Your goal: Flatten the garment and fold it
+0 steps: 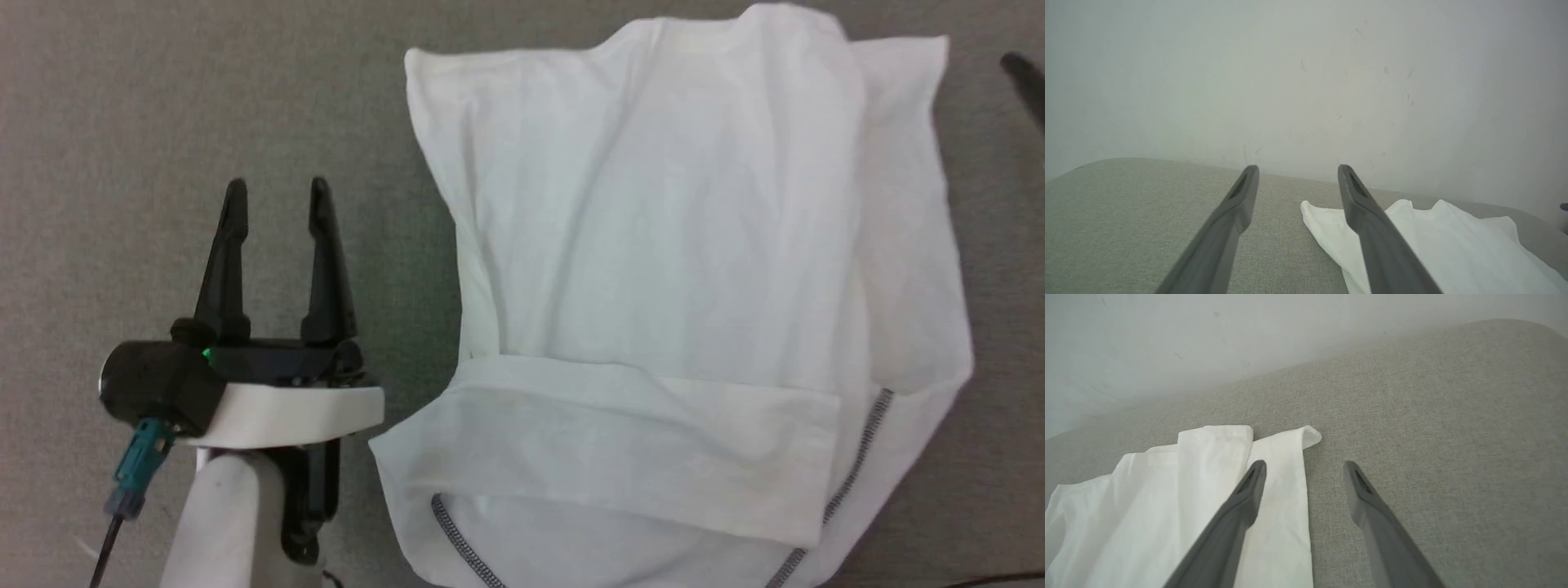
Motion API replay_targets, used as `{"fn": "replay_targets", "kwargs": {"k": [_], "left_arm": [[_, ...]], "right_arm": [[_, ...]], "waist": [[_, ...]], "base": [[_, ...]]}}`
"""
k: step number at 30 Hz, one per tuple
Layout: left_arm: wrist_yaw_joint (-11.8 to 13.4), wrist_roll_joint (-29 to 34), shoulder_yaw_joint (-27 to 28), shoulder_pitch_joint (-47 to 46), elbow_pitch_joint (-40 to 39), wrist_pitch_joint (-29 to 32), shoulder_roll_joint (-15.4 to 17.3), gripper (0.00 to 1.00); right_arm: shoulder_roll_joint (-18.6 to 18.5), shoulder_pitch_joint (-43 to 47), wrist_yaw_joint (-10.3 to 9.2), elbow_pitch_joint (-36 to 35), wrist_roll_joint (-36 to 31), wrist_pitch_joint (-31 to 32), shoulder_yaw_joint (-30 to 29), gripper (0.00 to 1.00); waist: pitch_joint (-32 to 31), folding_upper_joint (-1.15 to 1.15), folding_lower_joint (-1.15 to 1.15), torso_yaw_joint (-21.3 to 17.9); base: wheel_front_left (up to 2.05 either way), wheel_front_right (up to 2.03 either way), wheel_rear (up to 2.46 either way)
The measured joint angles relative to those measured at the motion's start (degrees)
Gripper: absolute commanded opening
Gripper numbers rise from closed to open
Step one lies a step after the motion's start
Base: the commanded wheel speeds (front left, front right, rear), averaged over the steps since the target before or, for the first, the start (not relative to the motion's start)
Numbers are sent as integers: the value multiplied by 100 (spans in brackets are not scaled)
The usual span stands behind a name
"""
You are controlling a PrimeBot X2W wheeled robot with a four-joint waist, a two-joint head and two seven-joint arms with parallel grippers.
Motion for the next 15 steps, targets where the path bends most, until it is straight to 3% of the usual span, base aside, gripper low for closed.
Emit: {"fn": "replay_targets", "kwargs": {"k": [7,15], "left_arm": [[-9,100,-209,-354,-170,0,-125,100],[-9,138,-352,-544,-216,0,-172,100]], "right_arm": [[-341,-1056,0,735,75,922,165,100],[-537,-1751,0,1069,-142,1323,342,100]], "waist": [[730,0,0,282],[1344,0,-2,619]], "base": [[0,0,0],[0,0,0]]}}
